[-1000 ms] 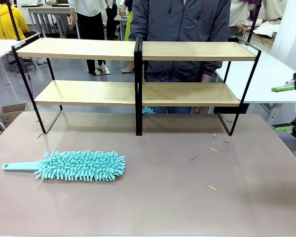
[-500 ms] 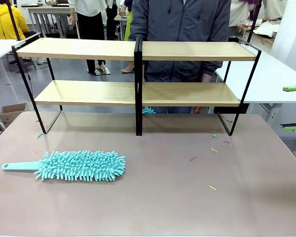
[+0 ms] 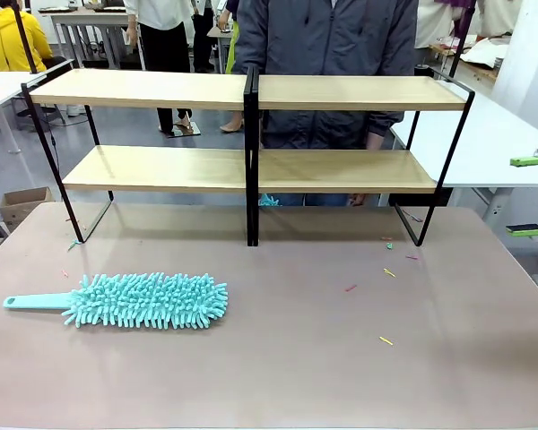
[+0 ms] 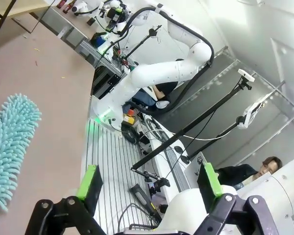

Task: Clean the shelves.
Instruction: Place the Duster on the table.

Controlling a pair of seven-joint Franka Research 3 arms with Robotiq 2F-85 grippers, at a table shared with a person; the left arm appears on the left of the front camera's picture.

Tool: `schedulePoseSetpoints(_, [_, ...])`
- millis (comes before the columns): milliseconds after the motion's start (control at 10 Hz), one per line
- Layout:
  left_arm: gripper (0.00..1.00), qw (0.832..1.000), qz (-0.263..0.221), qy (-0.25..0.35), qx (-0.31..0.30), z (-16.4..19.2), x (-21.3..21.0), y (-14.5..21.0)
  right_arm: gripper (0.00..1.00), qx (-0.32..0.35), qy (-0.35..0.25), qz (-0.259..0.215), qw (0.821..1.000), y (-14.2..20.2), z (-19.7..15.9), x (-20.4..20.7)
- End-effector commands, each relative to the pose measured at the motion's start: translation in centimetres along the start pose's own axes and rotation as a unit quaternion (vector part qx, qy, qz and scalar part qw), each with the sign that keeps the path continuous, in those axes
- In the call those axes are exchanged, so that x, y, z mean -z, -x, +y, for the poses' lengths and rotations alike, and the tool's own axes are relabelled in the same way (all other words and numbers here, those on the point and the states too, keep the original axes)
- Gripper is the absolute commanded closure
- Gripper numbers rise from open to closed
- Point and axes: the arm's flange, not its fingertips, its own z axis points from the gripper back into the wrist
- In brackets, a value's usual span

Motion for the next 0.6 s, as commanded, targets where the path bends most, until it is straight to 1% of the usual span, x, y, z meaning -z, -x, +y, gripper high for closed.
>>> schedulePoseSetpoints(0, [0.00,1.000,0.002,0.004,0.008,-0.35,-0.62,0.21,0.00,-0.001,-0.003,0.001,1.000,0.29,0.31,-0.08])
schedulePoseSetpoints(500, [0.00,1.000,0.002,0.004,0.008,-0.35,-0.62,0.21,0.00,-0.001,-0.003,0.001,1.000,0.29,0.31,-0.08])
